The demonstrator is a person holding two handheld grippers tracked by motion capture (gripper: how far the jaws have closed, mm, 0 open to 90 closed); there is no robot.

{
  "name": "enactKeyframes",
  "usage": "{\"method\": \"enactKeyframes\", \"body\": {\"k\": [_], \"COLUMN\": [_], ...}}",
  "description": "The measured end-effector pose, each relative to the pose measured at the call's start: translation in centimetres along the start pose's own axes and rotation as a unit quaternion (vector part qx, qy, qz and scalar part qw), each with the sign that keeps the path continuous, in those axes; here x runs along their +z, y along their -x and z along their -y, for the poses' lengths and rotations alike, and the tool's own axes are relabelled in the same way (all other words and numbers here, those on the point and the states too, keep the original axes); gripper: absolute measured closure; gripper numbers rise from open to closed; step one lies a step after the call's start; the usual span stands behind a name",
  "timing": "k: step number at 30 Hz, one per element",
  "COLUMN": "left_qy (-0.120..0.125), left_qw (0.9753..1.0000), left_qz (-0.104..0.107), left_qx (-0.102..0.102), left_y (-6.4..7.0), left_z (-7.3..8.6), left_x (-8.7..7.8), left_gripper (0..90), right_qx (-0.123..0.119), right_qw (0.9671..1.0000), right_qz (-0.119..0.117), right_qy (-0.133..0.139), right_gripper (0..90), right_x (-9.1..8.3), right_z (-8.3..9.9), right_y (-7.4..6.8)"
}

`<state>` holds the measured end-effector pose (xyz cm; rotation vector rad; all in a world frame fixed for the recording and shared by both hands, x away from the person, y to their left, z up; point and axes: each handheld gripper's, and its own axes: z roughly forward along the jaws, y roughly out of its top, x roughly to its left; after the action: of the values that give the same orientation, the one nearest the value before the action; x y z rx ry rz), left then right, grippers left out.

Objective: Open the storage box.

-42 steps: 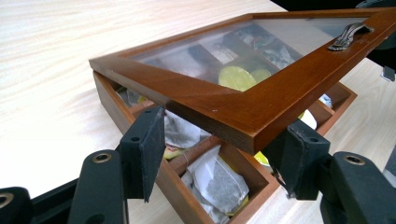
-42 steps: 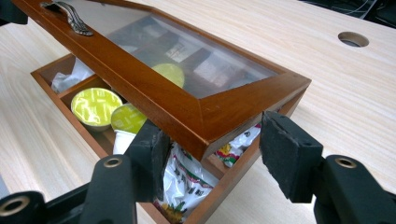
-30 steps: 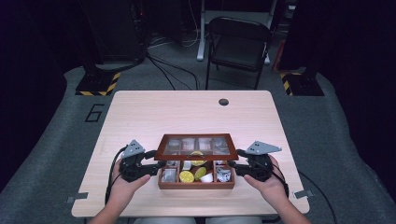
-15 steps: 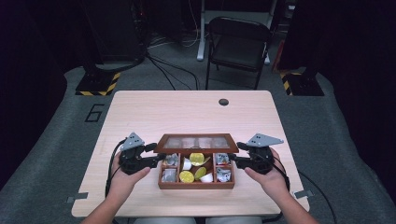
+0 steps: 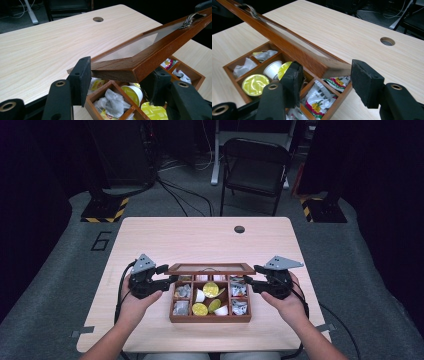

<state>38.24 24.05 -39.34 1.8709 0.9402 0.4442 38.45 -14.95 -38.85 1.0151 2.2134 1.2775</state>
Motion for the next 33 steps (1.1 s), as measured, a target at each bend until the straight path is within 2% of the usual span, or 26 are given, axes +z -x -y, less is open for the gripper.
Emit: {"method": "enactKeyframes", "body": {"k": [4,8,14,22,26,33], "left_qy": [0.003,0.008,0.01,0.018,0.013,0.02], "left_qw": [1.0,0.9999,0.9999,0.9997,0.9997,0.9994], "left_qz": [-0.003,-0.005,-0.009,-0.012,-0.016,-0.022], "left_qx": [-0.002,-0.006,-0.006,-0.012,-0.012,-0.016], "left_y": [-0.3,-0.5,-0.8,-1.3,-1.5,-2.0], "left_z": [-0.4,-0.8,-1.0,-1.1,-1.1,-1.1], "left_x": [0.2,0.5,1.0,1.4,1.9,2.8], "left_gripper": [44.8,44.8,44.5,44.6,44.7,44.7], "right_qx": [0.009,0.01,0.024,0.024,0.03,0.033], "right_qw": [0.9999,0.9999,0.9996,0.9996,0.9994,0.9992], "right_qz": [0.005,0.006,0.003,0.002,0.002,0.004], "right_qy": [-0.004,0.001,0.014,0.018,0.019,0.022], "right_gripper": [43.9,46.1,50.3,51.0,51.0,50.9], "right_x": [0.6,1.1,1.6,2.0,2.1,2.3], "right_z": [0.1,-0.3,-0.7,-1.3,-1.6,-2.0], "right_y": [0.6,1.2,1.5,1.8,2.0,2.3]}}
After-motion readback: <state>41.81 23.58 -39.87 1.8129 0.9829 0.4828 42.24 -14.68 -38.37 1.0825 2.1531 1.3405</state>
